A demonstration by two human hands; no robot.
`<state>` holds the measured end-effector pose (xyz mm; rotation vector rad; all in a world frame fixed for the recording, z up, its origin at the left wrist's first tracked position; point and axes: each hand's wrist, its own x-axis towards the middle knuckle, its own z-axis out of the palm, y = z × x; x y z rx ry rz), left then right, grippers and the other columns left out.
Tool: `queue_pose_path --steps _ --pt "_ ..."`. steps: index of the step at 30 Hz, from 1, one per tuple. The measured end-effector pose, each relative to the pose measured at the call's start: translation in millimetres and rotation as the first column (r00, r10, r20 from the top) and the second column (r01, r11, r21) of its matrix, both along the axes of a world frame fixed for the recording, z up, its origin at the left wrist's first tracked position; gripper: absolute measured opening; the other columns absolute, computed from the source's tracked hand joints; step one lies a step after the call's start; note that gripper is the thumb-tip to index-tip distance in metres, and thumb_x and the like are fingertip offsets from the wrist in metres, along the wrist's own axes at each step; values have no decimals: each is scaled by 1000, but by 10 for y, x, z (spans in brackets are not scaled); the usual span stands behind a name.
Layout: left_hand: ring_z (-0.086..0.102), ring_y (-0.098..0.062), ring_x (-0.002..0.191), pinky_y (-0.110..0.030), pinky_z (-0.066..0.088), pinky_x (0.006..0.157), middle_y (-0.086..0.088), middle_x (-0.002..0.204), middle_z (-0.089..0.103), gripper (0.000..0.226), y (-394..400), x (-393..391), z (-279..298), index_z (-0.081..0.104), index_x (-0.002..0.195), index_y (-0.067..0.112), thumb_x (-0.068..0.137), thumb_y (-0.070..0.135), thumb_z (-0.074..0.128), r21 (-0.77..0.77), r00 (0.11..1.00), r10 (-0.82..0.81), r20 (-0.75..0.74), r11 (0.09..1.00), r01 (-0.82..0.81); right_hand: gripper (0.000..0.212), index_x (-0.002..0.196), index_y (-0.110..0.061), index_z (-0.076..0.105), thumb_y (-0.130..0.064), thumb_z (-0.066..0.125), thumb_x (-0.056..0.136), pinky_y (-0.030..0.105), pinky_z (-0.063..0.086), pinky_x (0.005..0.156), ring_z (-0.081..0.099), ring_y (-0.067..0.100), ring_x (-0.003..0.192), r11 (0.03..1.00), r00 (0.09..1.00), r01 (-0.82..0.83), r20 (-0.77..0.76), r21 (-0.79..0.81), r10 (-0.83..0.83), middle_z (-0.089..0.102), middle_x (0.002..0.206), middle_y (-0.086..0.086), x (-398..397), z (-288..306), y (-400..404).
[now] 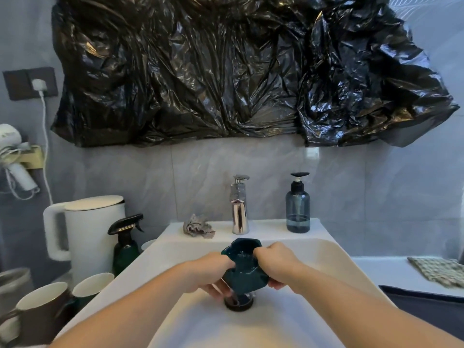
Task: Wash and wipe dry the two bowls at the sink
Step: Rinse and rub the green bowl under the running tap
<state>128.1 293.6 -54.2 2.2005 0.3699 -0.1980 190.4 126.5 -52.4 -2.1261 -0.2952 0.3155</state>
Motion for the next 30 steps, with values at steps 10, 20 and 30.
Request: queue_pose_path --steps 10,20,30 --pt "61 -19 57 -24 46 43 -12 84 68 24 60 32 -160 62 111 11 110 24 41 148 957 54 285 984 -99 18 110 -13 60 -16 50 95 23 47 44 58 19 57 996 986 -79 142 -51 85 70 87 15 -76 -13 63" --pt "66 -27 105 -48 60 93 -4 114 69 17 110 2 -174 58 117 21 101 19 58 251 866 -57 496 965 -80 21 125 -22 50 -23 53 104 22 57 56 69 21 71 984 941 -152 291 -91 172 67 108 7 -65 -19 22" --pt "64 -22 104 -46 59 92 0 118 69 22 109 -36 -155 54 124 27 103 18 54 297 788 -89 610 947 -123 30 123 -26 48 -13 60 99 21 56 55 68 22 79 981 908 -186 373 -45 190 65 112 3 -36 -42 15"
